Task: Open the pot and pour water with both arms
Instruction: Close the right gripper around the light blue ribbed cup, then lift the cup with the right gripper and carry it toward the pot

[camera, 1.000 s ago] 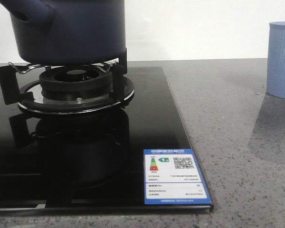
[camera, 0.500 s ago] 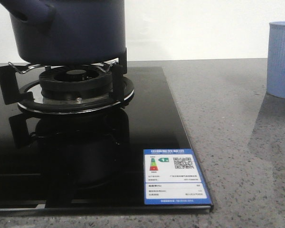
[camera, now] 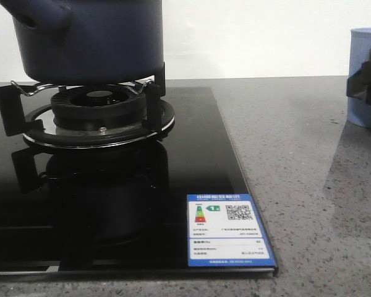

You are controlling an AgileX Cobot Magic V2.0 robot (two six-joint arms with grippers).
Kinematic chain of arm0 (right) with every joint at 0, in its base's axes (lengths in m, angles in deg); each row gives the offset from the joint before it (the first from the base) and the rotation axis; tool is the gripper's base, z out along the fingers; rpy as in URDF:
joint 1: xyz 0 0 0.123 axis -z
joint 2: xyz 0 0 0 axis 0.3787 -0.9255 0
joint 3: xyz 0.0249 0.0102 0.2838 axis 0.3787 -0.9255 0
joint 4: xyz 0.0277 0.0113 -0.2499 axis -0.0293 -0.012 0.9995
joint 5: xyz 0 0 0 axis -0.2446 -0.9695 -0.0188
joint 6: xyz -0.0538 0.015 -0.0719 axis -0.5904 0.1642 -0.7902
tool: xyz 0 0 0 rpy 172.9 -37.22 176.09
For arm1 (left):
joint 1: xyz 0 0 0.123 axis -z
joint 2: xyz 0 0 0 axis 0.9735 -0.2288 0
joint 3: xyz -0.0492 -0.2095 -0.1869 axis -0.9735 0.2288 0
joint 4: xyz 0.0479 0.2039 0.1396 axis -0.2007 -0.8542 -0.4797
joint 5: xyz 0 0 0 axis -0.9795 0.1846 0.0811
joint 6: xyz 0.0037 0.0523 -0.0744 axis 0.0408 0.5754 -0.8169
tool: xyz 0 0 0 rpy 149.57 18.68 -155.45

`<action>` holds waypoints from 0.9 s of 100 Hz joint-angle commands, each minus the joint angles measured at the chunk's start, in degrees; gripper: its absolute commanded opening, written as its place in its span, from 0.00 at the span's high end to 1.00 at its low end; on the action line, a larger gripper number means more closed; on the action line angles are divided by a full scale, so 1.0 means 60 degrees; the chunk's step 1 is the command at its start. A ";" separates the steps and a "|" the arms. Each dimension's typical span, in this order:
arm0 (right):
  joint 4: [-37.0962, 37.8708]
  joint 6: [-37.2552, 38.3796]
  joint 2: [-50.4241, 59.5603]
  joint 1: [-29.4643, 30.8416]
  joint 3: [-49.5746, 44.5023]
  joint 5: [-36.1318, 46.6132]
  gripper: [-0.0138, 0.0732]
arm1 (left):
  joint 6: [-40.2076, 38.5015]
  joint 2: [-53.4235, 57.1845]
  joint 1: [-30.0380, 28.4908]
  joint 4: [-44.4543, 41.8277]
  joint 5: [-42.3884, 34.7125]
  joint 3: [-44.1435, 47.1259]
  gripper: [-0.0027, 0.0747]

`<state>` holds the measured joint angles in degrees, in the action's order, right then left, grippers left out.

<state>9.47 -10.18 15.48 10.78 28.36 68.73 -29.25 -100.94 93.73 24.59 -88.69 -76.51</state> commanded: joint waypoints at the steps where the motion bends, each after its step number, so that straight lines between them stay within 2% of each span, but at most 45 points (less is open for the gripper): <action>1: 0.0386 0.0112 -0.0163 -0.0023 0.0476 0.0888 0.07 | -0.0090 0.0198 -0.0028 -0.0023 -0.1003 -0.0360 0.41; 40: 0.0386 0.0189 -0.0905 -0.0005 0.0625 0.1813 0.08 | -0.0090 0.0198 -0.0028 -0.0023 -0.1003 -0.0360 0.41; 47: 0.0386 0.0189 -0.0905 -0.0005 0.0625 0.1748 0.15 | -0.0090 0.0198 -0.0028 -0.0023 -0.1003 -0.0360 0.41; 59: 0.0386 0.0189 -0.0905 -0.0005 0.0625 0.1750 0.35 | -0.0090 0.0198 -0.0028 -0.0023 -0.1003 -0.0360 0.41; 66: 0.0391 0.0189 -0.0905 -0.0005 0.0625 0.1750 0.42 | -0.0090 0.0198 -0.0028 -0.0028 -0.1003 -0.0360 0.41; 90: 0.0743 0.0189 -0.0819 -0.0005 0.0625 0.1705 0.44 | -0.0090 0.0198 -0.0028 -0.0066 -0.1003 -0.0360 0.41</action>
<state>11.23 -9.19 9.00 10.78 30.55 74.65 -29.25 -100.90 93.73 24.59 -88.69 -76.51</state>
